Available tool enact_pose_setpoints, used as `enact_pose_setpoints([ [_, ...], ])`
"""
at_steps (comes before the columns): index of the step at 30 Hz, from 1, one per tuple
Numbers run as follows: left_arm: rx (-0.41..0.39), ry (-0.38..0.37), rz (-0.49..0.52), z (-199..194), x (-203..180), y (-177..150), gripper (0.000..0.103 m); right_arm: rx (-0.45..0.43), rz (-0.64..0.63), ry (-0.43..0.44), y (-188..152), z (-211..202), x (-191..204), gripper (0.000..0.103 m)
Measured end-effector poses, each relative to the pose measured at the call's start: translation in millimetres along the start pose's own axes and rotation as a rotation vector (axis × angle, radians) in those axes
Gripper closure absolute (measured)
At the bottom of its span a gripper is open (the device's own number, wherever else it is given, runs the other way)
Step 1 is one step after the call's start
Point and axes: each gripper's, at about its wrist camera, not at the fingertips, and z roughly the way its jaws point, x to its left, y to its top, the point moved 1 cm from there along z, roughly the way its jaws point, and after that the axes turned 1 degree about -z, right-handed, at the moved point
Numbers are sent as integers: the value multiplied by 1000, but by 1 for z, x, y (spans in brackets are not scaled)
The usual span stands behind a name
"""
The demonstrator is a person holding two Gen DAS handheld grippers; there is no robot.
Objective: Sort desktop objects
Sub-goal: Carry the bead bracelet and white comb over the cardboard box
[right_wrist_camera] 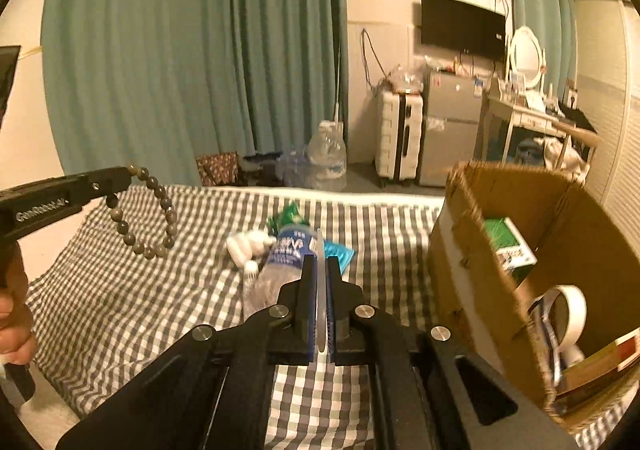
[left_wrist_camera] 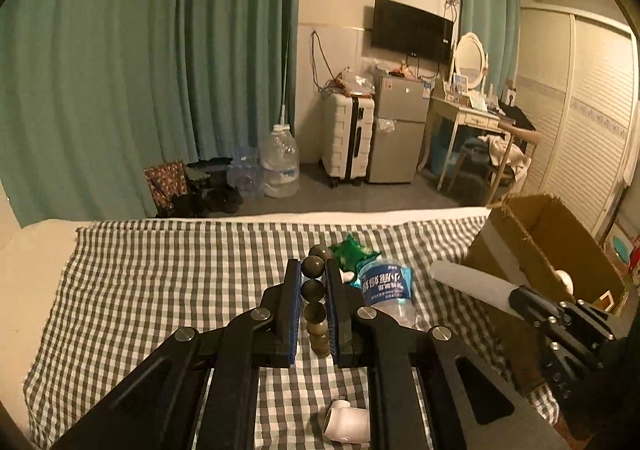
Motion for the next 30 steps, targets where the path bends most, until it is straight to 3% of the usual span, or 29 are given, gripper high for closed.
enact_pose_setpoints([
  [10,-32,-45,1,-40,-15,15,92,-105,-12,-9,33,-64,-8,100],
  [30,-84,-210,132,-126,-146,48,92,-213,23,-159,47,-214,-88,100],
])
